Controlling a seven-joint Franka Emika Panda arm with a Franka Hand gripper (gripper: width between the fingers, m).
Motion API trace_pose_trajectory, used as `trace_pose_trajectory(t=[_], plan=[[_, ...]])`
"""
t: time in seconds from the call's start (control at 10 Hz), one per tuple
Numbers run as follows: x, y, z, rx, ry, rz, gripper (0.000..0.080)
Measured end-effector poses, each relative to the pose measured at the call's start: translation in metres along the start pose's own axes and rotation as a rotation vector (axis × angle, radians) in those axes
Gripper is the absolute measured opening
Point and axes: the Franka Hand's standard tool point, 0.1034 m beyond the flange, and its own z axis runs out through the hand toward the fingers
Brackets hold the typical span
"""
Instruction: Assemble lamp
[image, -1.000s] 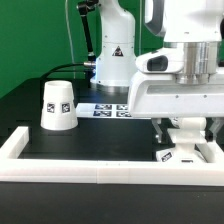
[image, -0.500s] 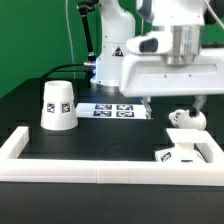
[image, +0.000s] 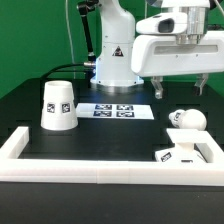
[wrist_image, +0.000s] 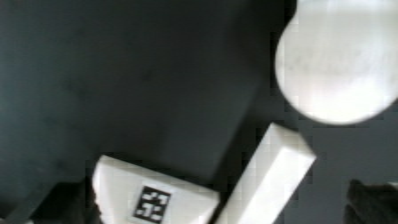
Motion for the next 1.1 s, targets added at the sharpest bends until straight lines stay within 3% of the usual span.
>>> trace_pose_trajectory(t=[0.5,0.6,1.1], plan=[[-0.003,0.001,0.003,0.005,-0.014,-0.014,0.0698],[-0.007,0.006,0.006,0.020,-0.017,-0.007,0.0698],[0.000,-0.042,0.018,0.037,-0.010,-0.014,0.0698]])
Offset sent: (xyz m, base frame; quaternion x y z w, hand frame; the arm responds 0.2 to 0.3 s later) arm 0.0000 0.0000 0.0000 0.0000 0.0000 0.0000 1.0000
